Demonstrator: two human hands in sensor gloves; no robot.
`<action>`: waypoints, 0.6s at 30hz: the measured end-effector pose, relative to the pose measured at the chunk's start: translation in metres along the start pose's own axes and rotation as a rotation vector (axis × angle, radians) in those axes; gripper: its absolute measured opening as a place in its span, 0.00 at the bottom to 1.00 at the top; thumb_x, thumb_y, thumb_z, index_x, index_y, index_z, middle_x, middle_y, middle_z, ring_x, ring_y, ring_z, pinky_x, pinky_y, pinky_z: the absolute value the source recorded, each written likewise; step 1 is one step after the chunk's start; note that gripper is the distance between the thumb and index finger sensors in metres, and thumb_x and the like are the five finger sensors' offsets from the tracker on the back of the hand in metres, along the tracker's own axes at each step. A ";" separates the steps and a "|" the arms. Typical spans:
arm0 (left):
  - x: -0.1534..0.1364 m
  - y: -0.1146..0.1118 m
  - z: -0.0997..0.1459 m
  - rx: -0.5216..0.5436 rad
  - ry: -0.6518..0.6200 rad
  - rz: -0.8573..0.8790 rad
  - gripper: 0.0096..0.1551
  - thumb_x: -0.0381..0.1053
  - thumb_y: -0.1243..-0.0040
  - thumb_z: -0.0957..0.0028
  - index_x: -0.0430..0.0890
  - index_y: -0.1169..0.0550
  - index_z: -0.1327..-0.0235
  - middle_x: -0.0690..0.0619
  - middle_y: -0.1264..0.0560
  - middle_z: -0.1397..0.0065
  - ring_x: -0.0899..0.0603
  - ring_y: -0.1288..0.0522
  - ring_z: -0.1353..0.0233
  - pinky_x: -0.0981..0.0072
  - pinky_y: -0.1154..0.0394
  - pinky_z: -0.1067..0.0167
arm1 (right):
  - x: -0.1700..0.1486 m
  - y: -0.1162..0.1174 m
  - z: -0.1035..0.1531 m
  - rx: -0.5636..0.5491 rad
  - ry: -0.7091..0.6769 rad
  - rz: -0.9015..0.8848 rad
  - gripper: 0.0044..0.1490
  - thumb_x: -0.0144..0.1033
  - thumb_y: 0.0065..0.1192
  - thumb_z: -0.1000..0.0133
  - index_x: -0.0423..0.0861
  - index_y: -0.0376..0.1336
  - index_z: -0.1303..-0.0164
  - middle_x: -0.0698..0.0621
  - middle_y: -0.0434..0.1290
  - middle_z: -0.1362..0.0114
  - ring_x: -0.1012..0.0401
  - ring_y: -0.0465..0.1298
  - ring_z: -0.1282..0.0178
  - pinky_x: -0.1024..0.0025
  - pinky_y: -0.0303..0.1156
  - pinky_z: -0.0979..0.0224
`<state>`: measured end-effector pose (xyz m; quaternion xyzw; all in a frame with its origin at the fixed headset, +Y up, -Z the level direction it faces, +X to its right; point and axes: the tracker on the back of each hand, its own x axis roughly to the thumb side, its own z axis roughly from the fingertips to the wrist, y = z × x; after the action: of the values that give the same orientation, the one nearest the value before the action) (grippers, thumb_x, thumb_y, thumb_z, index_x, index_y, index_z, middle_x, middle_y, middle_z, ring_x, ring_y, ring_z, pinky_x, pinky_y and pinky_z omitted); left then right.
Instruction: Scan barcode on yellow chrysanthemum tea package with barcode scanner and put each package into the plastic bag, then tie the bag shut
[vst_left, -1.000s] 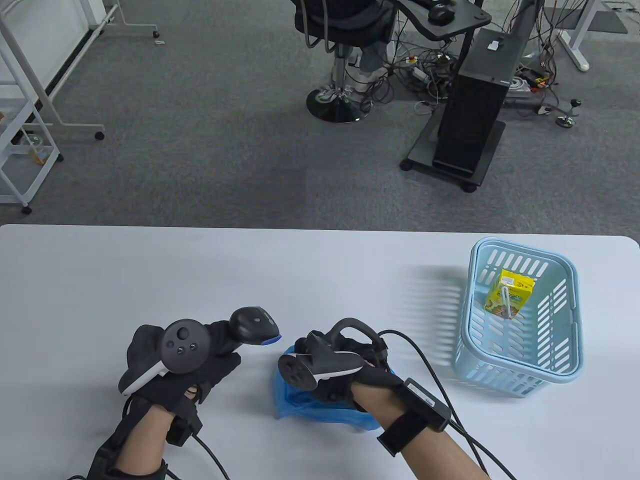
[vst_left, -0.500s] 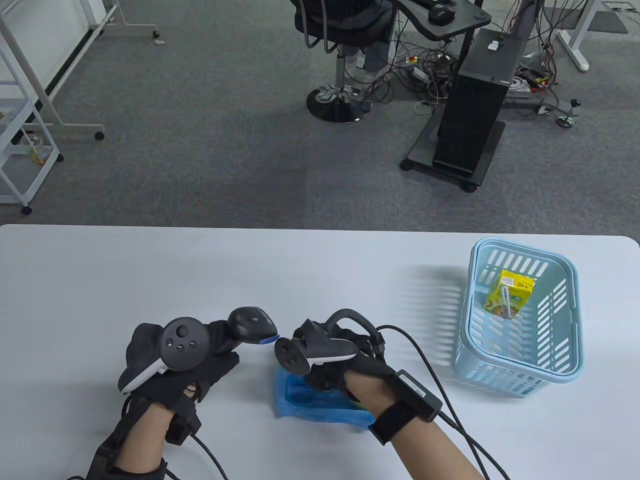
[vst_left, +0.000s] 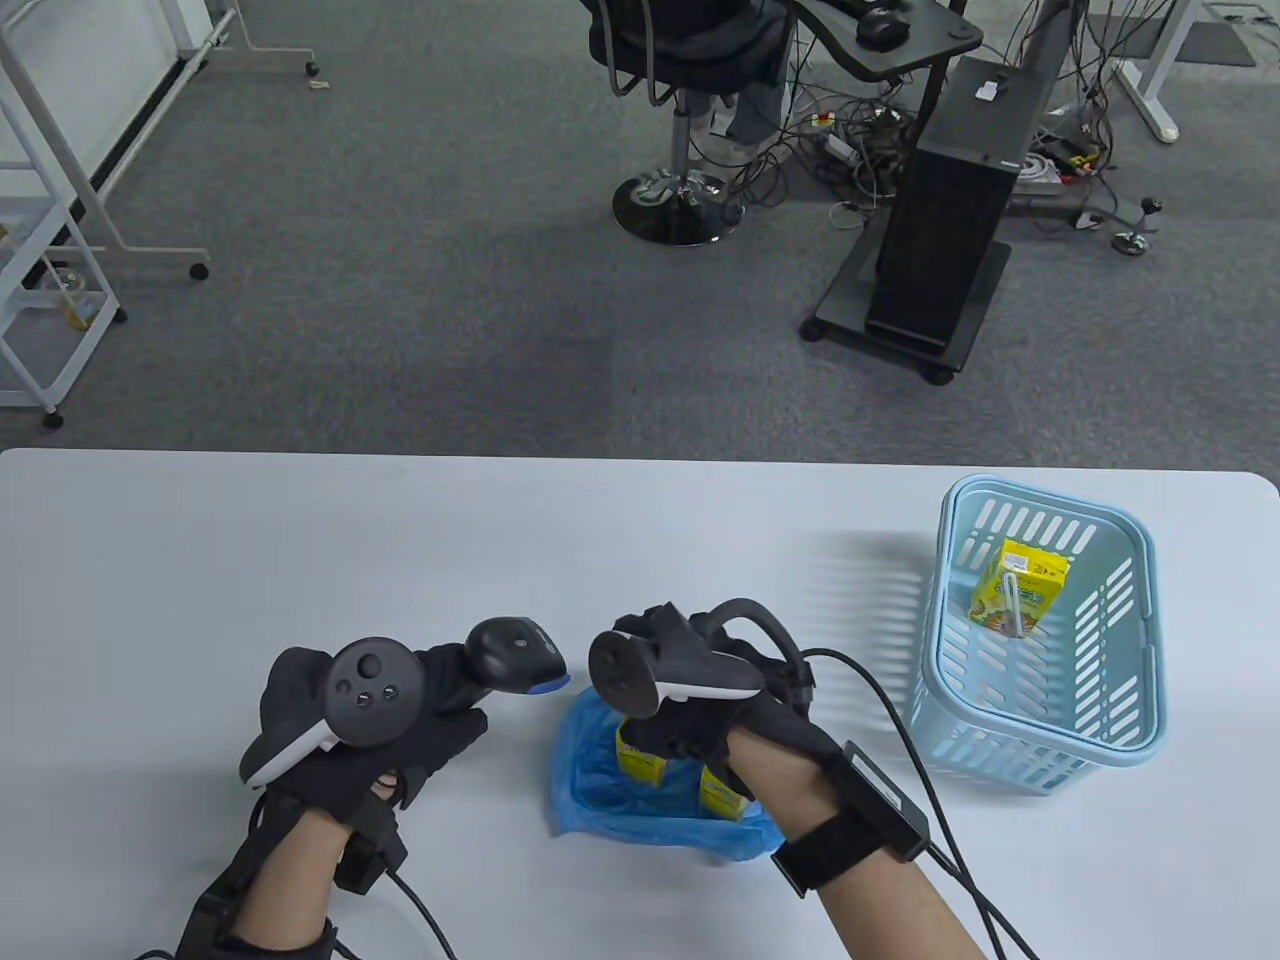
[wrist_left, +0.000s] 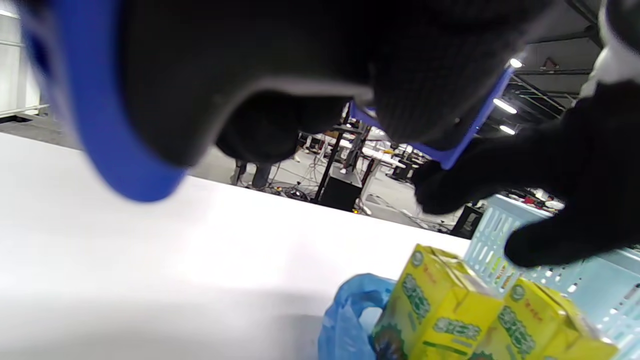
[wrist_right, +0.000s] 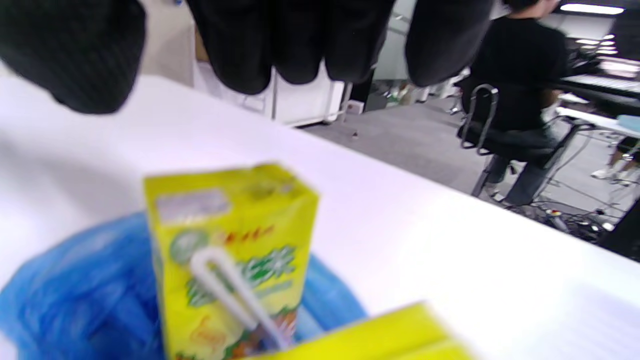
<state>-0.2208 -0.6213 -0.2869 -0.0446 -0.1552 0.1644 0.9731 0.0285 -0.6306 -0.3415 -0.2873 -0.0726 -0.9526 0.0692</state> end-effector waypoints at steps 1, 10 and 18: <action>0.002 0.000 0.000 0.001 -0.008 0.002 0.35 0.58 0.27 0.50 0.47 0.24 0.31 0.47 0.18 0.40 0.45 0.12 0.49 0.47 0.19 0.48 | -0.005 -0.005 0.004 -0.009 0.012 -0.013 0.53 0.57 0.67 0.61 0.47 0.60 0.25 0.46 0.56 0.18 0.48 0.59 0.17 0.39 0.63 0.23; 0.033 0.003 0.007 0.003 -0.196 0.097 0.35 0.59 0.28 0.50 0.50 0.25 0.30 0.48 0.18 0.39 0.46 0.13 0.47 0.48 0.19 0.47 | -0.108 -0.042 0.065 -0.136 0.340 -0.050 0.55 0.58 0.65 0.59 0.47 0.56 0.21 0.45 0.56 0.18 0.46 0.59 0.17 0.36 0.60 0.23; 0.056 0.002 0.012 -0.006 -0.265 0.050 0.34 0.59 0.28 0.50 0.52 0.25 0.30 0.49 0.18 0.39 0.46 0.13 0.47 0.48 0.19 0.46 | -0.228 -0.043 0.089 -0.171 0.713 -0.115 0.52 0.56 0.65 0.58 0.47 0.59 0.23 0.44 0.59 0.19 0.45 0.60 0.18 0.36 0.61 0.24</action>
<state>-0.1753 -0.6006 -0.2599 -0.0292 -0.2820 0.1924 0.9395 0.2572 -0.5521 -0.3995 0.0622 0.0199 -0.9978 0.0121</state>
